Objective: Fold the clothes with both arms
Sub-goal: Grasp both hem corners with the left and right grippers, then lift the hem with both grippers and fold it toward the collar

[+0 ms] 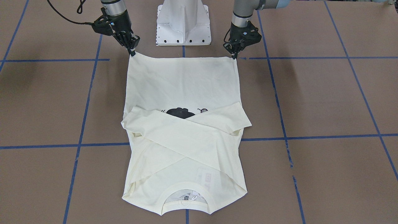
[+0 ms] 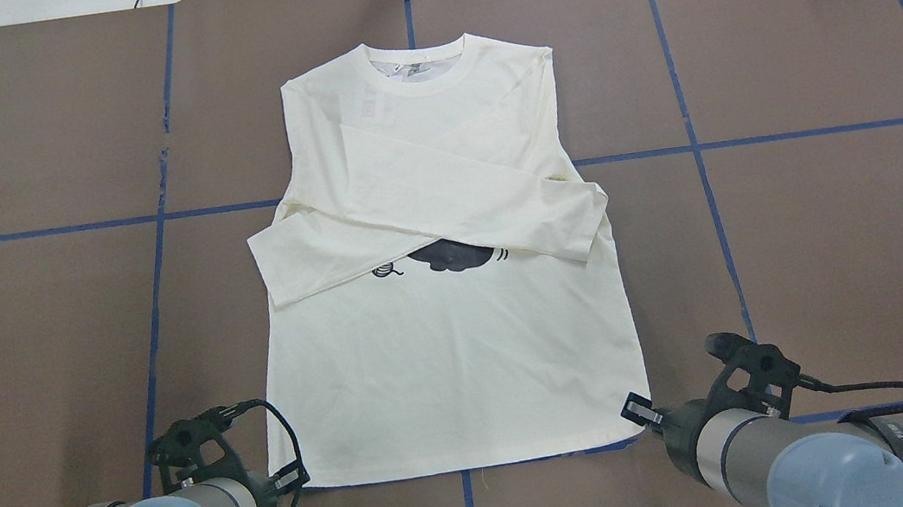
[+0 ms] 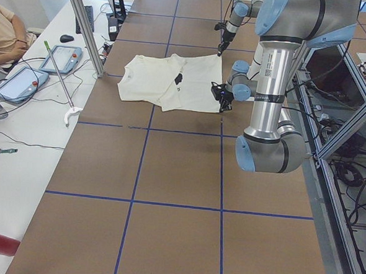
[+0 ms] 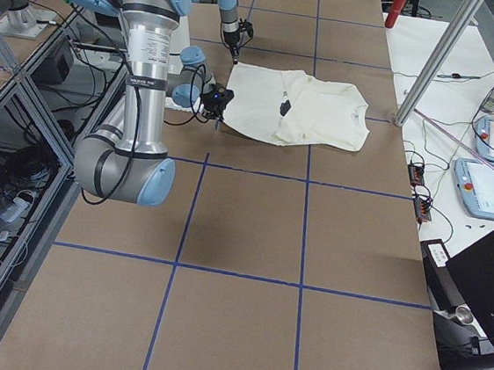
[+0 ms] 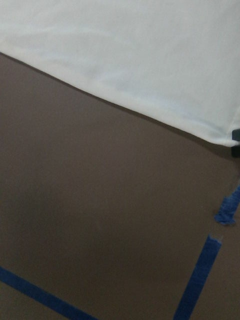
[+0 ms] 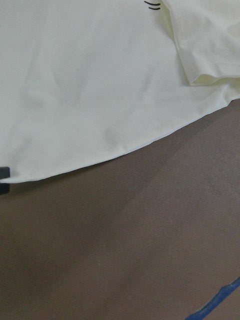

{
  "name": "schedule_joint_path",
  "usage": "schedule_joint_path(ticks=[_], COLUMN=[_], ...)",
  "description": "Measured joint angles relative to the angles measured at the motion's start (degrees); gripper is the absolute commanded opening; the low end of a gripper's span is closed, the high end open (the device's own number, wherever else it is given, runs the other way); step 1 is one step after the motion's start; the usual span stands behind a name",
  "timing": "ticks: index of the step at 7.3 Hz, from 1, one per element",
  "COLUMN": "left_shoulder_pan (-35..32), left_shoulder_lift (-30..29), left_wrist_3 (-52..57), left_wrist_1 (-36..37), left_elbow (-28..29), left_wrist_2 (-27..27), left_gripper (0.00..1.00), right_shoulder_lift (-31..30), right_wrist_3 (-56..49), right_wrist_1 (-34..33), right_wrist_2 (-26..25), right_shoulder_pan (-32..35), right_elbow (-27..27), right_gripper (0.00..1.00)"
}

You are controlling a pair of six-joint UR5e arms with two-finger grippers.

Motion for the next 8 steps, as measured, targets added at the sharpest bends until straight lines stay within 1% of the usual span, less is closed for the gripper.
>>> schedule_joint_path(ticks=[1,3,4,5,6,7,8], left_shoulder_pan=[-0.1,-0.2,-0.1,-0.4,-2.0,-5.9,-11.0], left_shoulder_lift=[1.0,4.5,4.6,3.6,1.3,-3.5,-9.4], left_wrist_3=[0.0,-0.1,-0.1,0.1,1.5,4.9,8.6], left_wrist_1=[0.2,0.4,0.4,0.4,0.4,0.3,0.2], left_elbow=[-3.8,-11.4,-13.6,-14.6,-14.3,-11.4,-5.9], left_wrist_2=[-1.6,-3.8,-4.7,-5.2,-5.4,-5.4,-5.5], left_gripper=[0.0,0.0,0.0,0.0,0.0,0.0,0.0], right_shoulder_lift=[-0.9,-6.8,-9.0,-9.6,-7.9,-3.4,3.6], right_wrist_3=[0.3,2.4,3.1,3.1,1.8,-0.8,-3.5], right_wrist_1=[0.0,-0.4,-0.5,-0.5,-0.5,-1.2,-3.4], right_wrist_2=[0.6,3.3,3.8,4.3,6.5,11.4,17.8], right_shoulder_pan=[-0.3,-3.9,-4.8,-3.4,1.3,8.7,17.1], right_elbow=[1.1,7.5,10.6,12.1,11.5,8.7,3.9], right_gripper=[0.0,0.0,0.0,0.0,0.0,0.0,0.0])
